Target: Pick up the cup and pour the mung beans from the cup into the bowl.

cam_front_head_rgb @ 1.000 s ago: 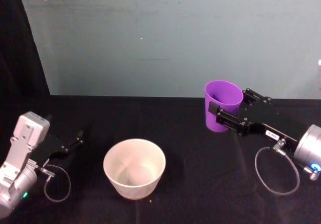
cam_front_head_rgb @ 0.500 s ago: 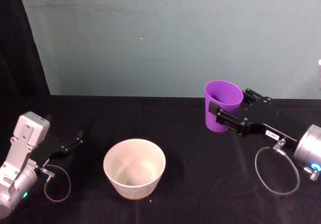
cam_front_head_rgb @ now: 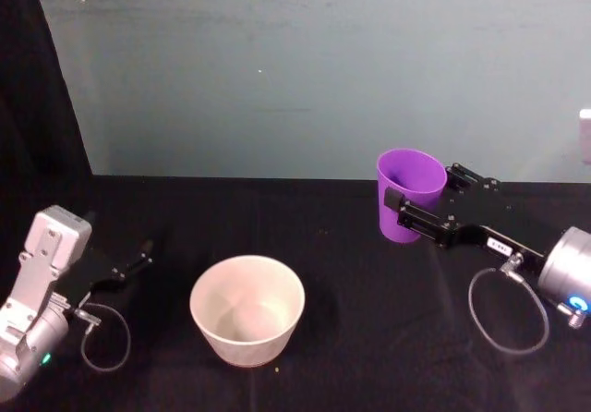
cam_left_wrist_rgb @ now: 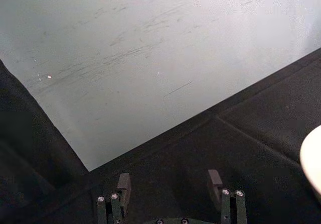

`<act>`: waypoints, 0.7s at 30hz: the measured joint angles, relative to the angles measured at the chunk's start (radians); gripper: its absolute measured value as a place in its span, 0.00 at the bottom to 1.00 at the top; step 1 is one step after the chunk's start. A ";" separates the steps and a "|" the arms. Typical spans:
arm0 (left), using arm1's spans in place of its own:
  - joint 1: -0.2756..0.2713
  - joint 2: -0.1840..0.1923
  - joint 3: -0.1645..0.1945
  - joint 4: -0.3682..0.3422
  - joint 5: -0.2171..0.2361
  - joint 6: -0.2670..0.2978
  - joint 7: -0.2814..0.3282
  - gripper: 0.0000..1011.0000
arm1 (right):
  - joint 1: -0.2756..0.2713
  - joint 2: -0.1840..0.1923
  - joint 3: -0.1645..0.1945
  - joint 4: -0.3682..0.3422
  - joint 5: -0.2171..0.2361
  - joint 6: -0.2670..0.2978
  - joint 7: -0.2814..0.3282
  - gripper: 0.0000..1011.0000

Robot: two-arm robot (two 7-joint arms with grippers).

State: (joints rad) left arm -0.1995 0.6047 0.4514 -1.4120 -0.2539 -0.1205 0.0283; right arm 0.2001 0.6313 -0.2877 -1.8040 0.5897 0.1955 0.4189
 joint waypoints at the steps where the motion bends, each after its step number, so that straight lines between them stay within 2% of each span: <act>1: 0.000 0.000 0.000 0.000 0.000 0.000 0.000 0.99 | 0.008 -0.001 -0.006 0.010 -0.001 0.000 0.000 0.73; 8: 0.000 0.000 0.000 0.000 0.000 0.000 0.000 0.99 | 0.103 -0.030 -0.069 0.104 -0.045 0.003 0.011 0.73; 12: 0.000 0.000 0.000 0.000 0.000 0.000 0.000 0.99 | 0.164 -0.057 -0.118 0.159 -0.094 0.002 0.021 0.73; 16: 0.000 0.000 0.000 0.000 0.000 0.000 0.000 0.99 | 0.229 -0.097 -0.184 0.216 -0.167 0.006 0.024 0.73; 19: 0.000 0.000 0.000 0.000 0.000 0.000 0.000 0.99 | 0.253 -0.113 -0.214 0.239 -0.211 0.011 0.023 0.73; 21: 0.000 0.000 0.000 0.000 0.000 0.000 0.000 0.99 | 0.281 -0.133 -0.259 0.263 -0.282 0.021 0.013 0.73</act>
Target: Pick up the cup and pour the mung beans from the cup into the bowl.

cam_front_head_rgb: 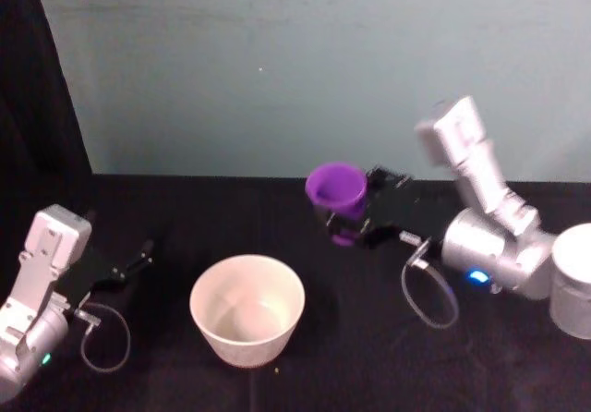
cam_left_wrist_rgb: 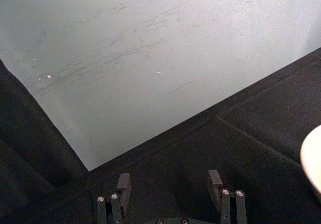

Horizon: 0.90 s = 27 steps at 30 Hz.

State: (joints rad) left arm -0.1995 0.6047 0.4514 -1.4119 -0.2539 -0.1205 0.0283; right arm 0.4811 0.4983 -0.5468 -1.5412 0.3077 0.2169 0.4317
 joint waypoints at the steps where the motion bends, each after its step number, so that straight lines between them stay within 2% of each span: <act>1: 0.000 0.000 0.000 0.000 0.000 0.000 0.000 0.99 | 0.006 -0.003 -0.011 0.004 -0.018 0.003 -0.004 0.73; 6: 0.000 0.000 0.000 0.000 0.000 0.000 0.000 0.99 | 0.031 -0.012 -0.066 0.011 -0.120 0.018 -0.023 0.73; 11: 0.000 0.000 0.000 0.000 0.000 0.000 0.000 0.99 | 0.053 -0.001 -0.117 -0.010 -0.229 0.036 -0.034 0.73; 20: 0.000 0.000 0.000 0.000 0.000 0.000 0.000 0.99 | 0.084 0.019 -0.172 -0.040 -0.354 0.062 -0.016 0.73; 23: 0.000 0.000 0.000 0.000 0.000 0.000 0.000 0.99 | 0.104 0.032 -0.208 -0.060 -0.423 0.072 0.000 0.73; 27: 0.000 0.000 0.000 0.000 0.000 0.000 0.000 0.99 | 0.117 0.042 -0.239 -0.077 -0.482 0.082 0.011 0.73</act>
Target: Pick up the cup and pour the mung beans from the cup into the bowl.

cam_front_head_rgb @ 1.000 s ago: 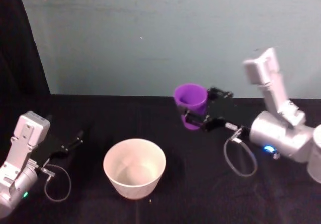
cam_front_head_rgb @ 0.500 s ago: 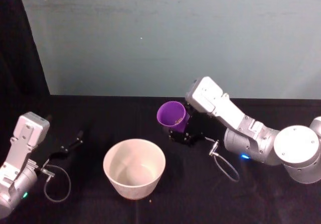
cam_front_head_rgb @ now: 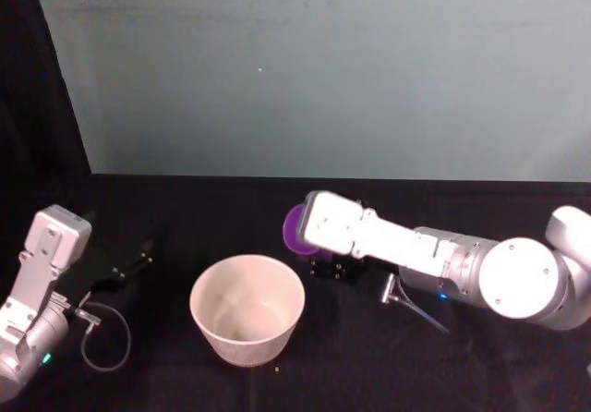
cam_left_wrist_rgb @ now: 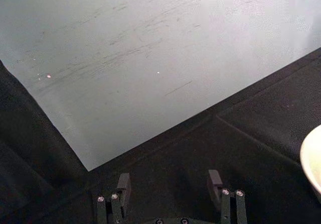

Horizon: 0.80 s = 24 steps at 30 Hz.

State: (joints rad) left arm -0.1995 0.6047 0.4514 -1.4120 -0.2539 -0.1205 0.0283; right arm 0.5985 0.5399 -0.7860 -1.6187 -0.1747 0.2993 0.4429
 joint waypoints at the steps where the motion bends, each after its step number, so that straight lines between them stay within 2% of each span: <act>1: 0.000 0.000 0.000 0.000 0.000 0.000 0.000 0.99 | 0.005 0.003 -0.012 -0.006 -0.025 0.004 0.003 0.73; 12: 0.000 0.000 0.000 0.000 0.000 0.000 0.000 0.99 | 0.031 0.012 -0.086 -0.035 -0.185 0.022 0.022 0.73; 16: 0.000 0.000 0.000 0.000 0.000 0.000 0.000 0.99 | 0.050 0.013 -0.125 -0.044 -0.265 0.030 0.033 0.73; 20: 0.000 0.000 0.000 0.000 0.000 0.000 0.000 0.99 | 0.062 0.013 -0.149 -0.050 -0.313 0.035 0.044 0.73; 22: 0.000 0.000 0.000 0.000 0.000 0.000 0.000 0.99 | 0.075 0.011 -0.171 -0.059 -0.360 0.042 0.057 0.73; 24: 0.000 0.000 0.000 0.000 0.000 0.000 0.000 0.99 | 0.081 0.010 -0.181 -0.062 -0.382 0.045 0.063 0.73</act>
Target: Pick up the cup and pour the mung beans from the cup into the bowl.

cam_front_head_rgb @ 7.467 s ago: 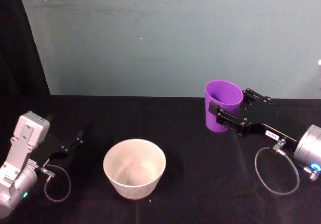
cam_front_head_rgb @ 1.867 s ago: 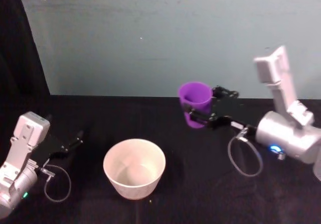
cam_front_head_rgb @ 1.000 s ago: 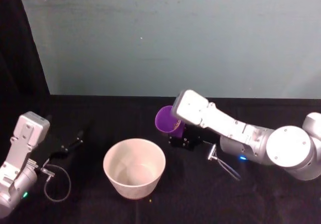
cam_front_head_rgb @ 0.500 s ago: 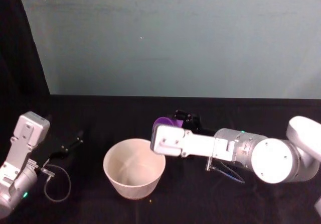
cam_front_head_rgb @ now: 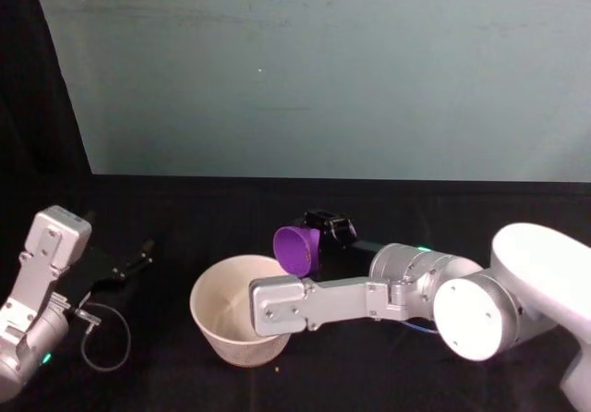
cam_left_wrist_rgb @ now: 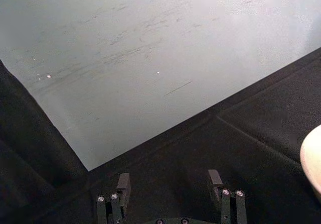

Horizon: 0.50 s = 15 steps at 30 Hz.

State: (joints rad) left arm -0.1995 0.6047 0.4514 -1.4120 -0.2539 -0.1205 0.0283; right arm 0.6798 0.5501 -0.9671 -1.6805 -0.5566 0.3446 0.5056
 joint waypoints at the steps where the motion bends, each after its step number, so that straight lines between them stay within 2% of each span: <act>1: 0.000 0.000 0.000 0.000 0.000 0.000 0.000 0.99 | 0.007 -0.002 -0.010 -0.003 -0.023 0.004 0.006 0.73; 2: 0.000 0.000 0.000 0.000 0.000 0.000 0.000 0.99 | 0.007 -0.002 -0.010 -0.003 -0.023 0.004 0.006 0.73; 4: 0.000 0.000 0.000 0.000 0.000 0.000 0.000 0.99 | 0.018 -0.008 -0.028 -0.005 -0.064 0.011 0.017 0.73; 8: 0.000 0.000 0.000 0.000 0.000 0.000 0.000 0.99 | 0.033 -0.015 -0.051 -0.004 -0.116 0.018 0.032 0.73; 15: 0.000 0.000 0.000 0.000 0.000 0.000 0.000 0.99 | 0.048 -0.022 -0.080 -0.004 -0.191 0.027 0.057 0.73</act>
State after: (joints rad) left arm -0.1995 0.6046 0.4514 -1.4119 -0.2539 -0.1205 0.0282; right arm 0.7275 0.5276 -1.0471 -1.6846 -0.7479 0.3713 0.5626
